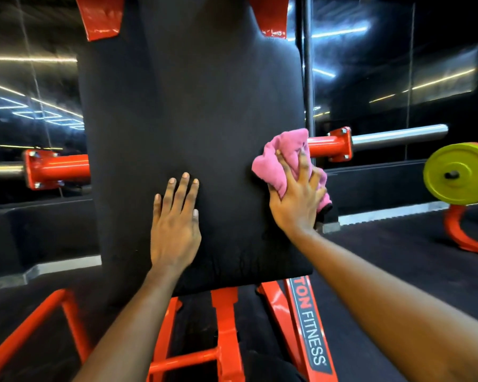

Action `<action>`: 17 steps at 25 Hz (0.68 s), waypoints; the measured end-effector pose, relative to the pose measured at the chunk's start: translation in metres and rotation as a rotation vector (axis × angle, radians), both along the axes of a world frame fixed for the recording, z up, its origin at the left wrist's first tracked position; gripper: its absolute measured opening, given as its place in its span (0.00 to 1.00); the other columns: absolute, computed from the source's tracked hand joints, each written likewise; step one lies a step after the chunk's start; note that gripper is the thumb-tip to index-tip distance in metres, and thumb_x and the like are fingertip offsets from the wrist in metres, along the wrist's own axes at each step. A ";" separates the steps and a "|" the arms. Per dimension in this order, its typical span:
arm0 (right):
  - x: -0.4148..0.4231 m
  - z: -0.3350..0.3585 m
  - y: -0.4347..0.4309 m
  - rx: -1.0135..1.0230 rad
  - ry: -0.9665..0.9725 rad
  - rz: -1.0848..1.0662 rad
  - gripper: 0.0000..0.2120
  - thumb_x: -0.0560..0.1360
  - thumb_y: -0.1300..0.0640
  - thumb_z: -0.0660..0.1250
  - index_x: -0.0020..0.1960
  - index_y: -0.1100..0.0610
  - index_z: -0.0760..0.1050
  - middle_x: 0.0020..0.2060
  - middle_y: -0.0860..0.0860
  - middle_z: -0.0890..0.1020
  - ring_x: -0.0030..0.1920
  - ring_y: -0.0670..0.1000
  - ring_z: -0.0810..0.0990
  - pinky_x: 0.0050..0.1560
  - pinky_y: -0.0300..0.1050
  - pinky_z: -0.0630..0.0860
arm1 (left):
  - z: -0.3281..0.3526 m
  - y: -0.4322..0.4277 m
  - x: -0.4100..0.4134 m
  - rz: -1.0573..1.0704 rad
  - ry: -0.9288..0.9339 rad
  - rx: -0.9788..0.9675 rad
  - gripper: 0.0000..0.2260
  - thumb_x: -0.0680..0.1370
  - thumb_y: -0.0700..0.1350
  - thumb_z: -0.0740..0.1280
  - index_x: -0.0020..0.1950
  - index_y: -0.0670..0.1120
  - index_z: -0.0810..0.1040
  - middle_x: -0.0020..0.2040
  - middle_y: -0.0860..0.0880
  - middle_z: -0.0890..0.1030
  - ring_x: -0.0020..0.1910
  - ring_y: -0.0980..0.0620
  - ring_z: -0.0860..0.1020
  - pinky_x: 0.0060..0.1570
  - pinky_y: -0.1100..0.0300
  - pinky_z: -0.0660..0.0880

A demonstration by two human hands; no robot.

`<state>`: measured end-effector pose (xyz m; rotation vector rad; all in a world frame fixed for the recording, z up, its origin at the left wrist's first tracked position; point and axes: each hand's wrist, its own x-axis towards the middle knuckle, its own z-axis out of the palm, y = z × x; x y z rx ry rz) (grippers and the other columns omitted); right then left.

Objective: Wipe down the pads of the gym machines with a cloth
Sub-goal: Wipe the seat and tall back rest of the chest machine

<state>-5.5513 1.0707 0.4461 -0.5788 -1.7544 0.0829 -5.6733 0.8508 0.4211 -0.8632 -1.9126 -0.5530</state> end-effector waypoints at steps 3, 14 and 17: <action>0.008 -0.060 -0.006 -0.046 -0.064 0.005 0.33 0.75 0.45 0.62 0.79 0.36 0.58 0.82 0.47 0.51 0.71 0.60 0.63 0.63 0.65 0.68 | -0.002 0.005 0.004 0.015 -0.012 0.019 0.29 0.81 0.42 0.60 0.81 0.49 0.56 0.82 0.51 0.53 0.81 0.48 0.49 0.78 0.42 0.52; 0.000 0.001 -0.007 -0.139 0.047 0.050 0.34 0.75 0.41 0.63 0.79 0.34 0.55 0.82 0.48 0.52 0.74 0.58 0.60 0.73 0.62 0.57 | -0.001 0.000 0.006 0.013 -0.013 0.005 0.28 0.81 0.42 0.60 0.81 0.49 0.56 0.82 0.52 0.53 0.81 0.49 0.48 0.78 0.42 0.53; -0.008 -0.007 -0.007 -0.129 0.079 0.000 0.33 0.76 0.40 0.62 0.79 0.35 0.57 0.82 0.46 0.52 0.73 0.57 0.62 0.71 0.62 0.61 | -0.004 0.004 0.004 0.014 0.002 0.034 0.28 0.81 0.42 0.59 0.81 0.49 0.57 0.82 0.52 0.53 0.81 0.50 0.48 0.78 0.43 0.53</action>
